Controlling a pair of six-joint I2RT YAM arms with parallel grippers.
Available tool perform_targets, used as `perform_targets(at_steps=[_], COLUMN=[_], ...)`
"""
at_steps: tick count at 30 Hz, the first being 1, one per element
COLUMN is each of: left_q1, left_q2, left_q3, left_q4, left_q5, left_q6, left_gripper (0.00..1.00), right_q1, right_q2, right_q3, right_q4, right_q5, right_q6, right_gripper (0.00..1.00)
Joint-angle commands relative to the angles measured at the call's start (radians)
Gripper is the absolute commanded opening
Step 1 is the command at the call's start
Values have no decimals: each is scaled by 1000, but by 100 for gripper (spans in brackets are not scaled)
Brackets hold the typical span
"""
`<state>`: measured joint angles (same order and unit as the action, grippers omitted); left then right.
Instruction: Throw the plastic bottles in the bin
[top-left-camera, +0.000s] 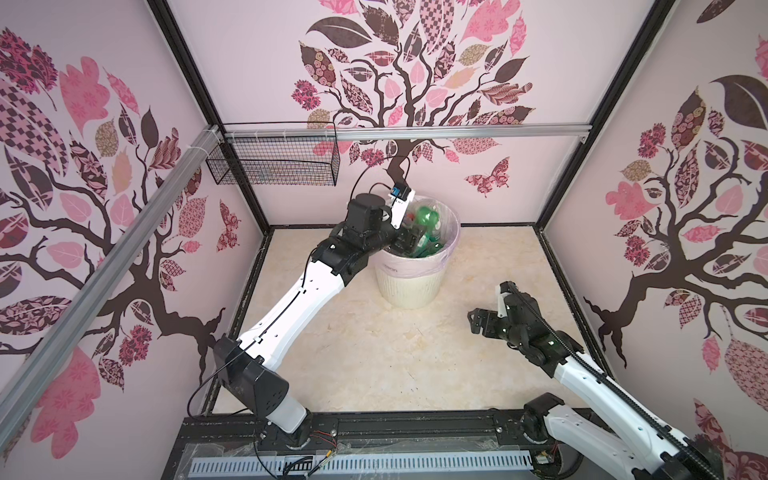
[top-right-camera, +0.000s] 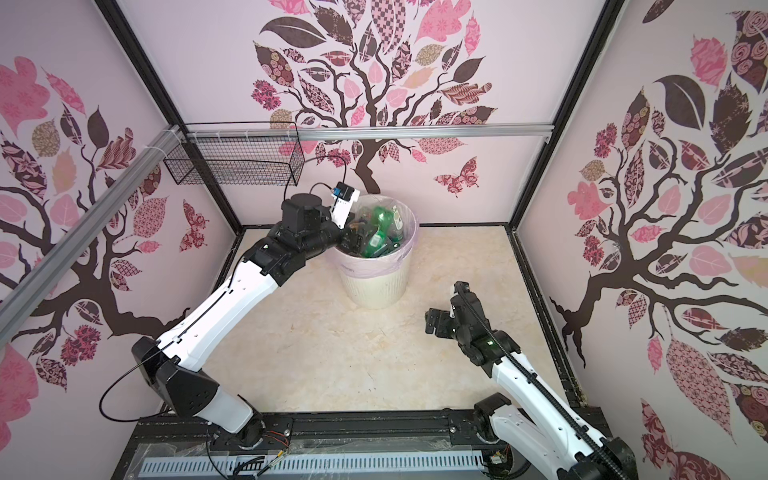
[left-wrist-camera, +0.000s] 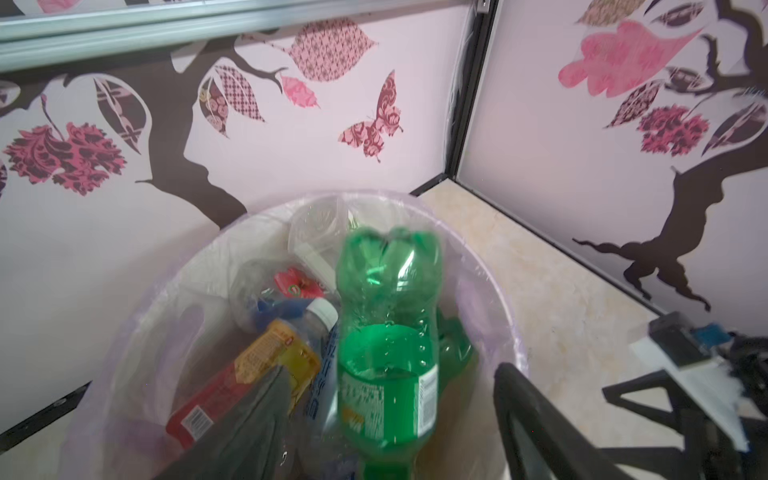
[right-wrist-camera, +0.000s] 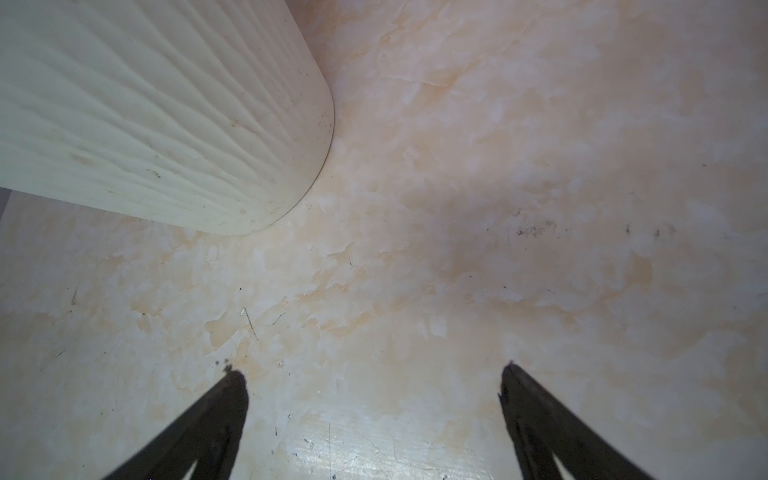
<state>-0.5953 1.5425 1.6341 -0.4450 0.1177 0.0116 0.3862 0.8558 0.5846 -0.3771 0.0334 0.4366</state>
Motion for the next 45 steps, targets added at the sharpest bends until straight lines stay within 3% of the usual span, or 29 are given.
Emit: perform_targets(at_steps=[1, 7, 10, 17, 22, 28, 31, 34, 38, 42, 45], left_q1=[4, 11, 38, 300, 399, 408, 424, 486, 554, 565, 566], left_q2=[-137, -288, -387, -555, -637, -529, -438, -394, -369, -256, -163], left_q3=[-86, -197, -286, -524, -834, -990, -1021, -1080, -1193, -1207, -1244], left_q4=[48, -18, -11, 32, 269, 528, 643, 737, 916, 1016, 1124], left_q5=[-7, -108, -167, -120, -316, -451, -493, -464, -414, -333, -332], left_q6=[-10, 32, 39, -40, -123, -105, -59, -70, -85, -40, -24], left_gripper=[86, 87, 92, 93, 93, 93, 93, 93, 93, 92, 91], right_q1=[-3, -3, -3, -5, -9, -94, -168, -220, -225, -244, -249], right_q2=[0, 53, 66, 130, 158, 259, 325, 344, 377, 489, 546], right_q3=[45, 71, 99, 179, 187, 124, 56, -34, -136, -186, -243], right_q4=[-16, 12, 18, 104, 305, 518, 645, 789, 1026, 1198, 1331], right_q5=[9, -8, 25, 119, 227, 300, 322, 366, 432, 432, 410], right_q6=[-9, -11, -30, -122, -240, -307, -258, -223, -317, -357, -396], right_gripper=[97, 97, 97, 100, 100, 100, 100, 100, 100, 100, 100])
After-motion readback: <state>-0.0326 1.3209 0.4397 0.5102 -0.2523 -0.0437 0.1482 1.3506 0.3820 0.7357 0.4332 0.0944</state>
